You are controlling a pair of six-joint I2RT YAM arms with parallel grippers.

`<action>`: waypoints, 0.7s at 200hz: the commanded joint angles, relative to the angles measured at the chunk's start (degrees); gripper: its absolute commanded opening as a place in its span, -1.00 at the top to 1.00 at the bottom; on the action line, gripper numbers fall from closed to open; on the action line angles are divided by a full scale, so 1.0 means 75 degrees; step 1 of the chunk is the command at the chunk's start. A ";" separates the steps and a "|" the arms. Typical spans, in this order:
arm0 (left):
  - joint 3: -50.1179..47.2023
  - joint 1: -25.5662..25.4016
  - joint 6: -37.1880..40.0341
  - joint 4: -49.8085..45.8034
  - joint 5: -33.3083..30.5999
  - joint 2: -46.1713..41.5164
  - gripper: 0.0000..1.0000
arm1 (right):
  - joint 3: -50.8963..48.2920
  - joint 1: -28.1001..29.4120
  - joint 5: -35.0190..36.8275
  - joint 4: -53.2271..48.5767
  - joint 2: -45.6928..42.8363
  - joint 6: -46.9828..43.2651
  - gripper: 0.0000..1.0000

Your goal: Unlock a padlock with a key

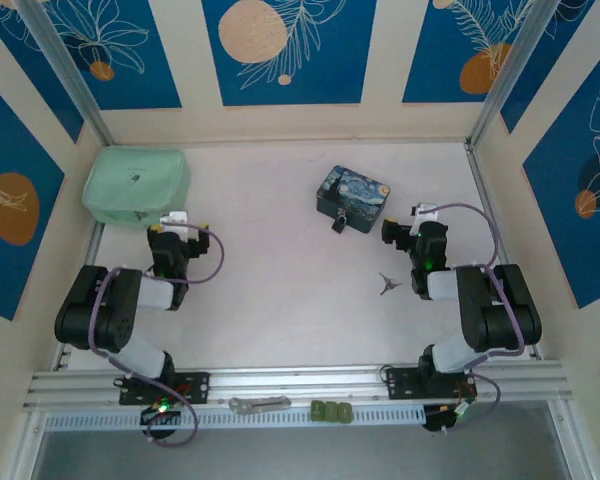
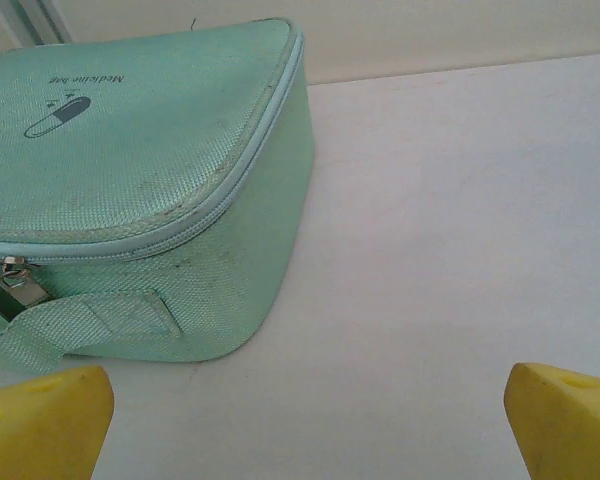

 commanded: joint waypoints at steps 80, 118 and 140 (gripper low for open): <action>0.0054 0.0053 -0.0058 -0.0128 0.0140 0.0018 -1.00 | 0.0026 0.0015 -0.0033 0.0202 0.0009 0.0001 -0.98; 0.0068 0.0053 -0.0072 -0.0157 0.0152 0.0021 -1.00 | 0.0038 -0.0021 -0.0109 0.0165 0.0010 0.0016 -0.98; 0.0054 0.0053 -0.0062 -0.0134 0.0142 0.0009 -1.00 | 0.0026 -0.0028 -0.0107 0.0184 -0.0001 0.0013 -0.98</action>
